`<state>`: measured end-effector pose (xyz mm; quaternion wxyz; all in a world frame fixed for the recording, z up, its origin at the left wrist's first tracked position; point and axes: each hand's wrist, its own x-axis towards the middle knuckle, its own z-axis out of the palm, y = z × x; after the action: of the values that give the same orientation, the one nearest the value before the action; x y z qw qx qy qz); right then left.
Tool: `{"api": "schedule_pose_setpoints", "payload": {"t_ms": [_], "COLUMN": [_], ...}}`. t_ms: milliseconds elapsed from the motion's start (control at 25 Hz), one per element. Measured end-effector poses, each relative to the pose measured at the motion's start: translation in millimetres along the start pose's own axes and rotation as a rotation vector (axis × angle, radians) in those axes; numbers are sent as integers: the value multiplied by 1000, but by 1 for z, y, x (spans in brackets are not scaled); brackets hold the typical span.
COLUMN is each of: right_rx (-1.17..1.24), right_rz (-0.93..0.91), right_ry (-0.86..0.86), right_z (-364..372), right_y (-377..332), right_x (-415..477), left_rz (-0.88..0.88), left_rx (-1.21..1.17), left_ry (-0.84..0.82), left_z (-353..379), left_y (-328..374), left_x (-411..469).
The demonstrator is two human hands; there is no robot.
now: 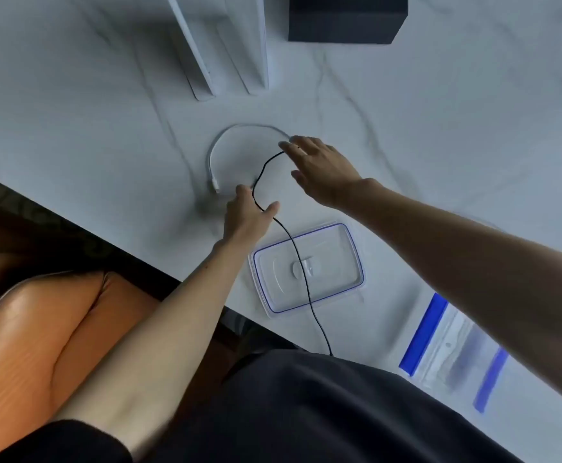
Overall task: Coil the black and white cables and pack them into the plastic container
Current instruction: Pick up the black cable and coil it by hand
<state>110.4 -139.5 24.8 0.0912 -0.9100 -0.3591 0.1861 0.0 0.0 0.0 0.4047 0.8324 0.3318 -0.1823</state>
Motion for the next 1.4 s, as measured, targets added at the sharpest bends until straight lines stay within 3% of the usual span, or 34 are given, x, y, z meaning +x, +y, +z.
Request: {"api": "schedule_pose_setpoints", "payload": {"t_ms": [120, 240, 440, 600, 800, 880, 1000, 1120, 1200, 1280, 1400], "right_rx": [-30, -120, -174, -123, 144, 207, 279, 546, 639, 424, -15], "right_rz": [-31, -35, -10, 169, -107, -30, 215, 485, 589, 506, 63], "right_ry": [-26, -8, 128, 219, -127, -145, 35, 277, 337, 263, 224], "right_z": [9, 13, -7, -36, -45, -45, -57, -71, -76, -76, -80], "right_y": [-6, -6, 5, 22, 16, 13, 21, 37, 53, 63, 53], "right_x": [15, 19, 20, 20, 1, -4, -5, -7, -11, -20, -36], "left_rz": [40, 95, 238, 223, 298, 297, 296, 346, 354, 382, 441], "left_rx": [-93, -349, -551, -588, -637, -665, -657, -555, -507, -443, -373], "left_ry": [39, 34, 51, -53, -29, -20, -107, -202, -200, -172, -170], "left_z": [2, 0, -14, -18, -21, -24, -26, -22, -20, -22, -29], "left_y": [1, 6, 27, 27, 38, 48, 51, 46, 44, 46, 57], "left_x": [11, 15, 9, 2, -1, 0, -1, -13, -22, -27, -34]}}
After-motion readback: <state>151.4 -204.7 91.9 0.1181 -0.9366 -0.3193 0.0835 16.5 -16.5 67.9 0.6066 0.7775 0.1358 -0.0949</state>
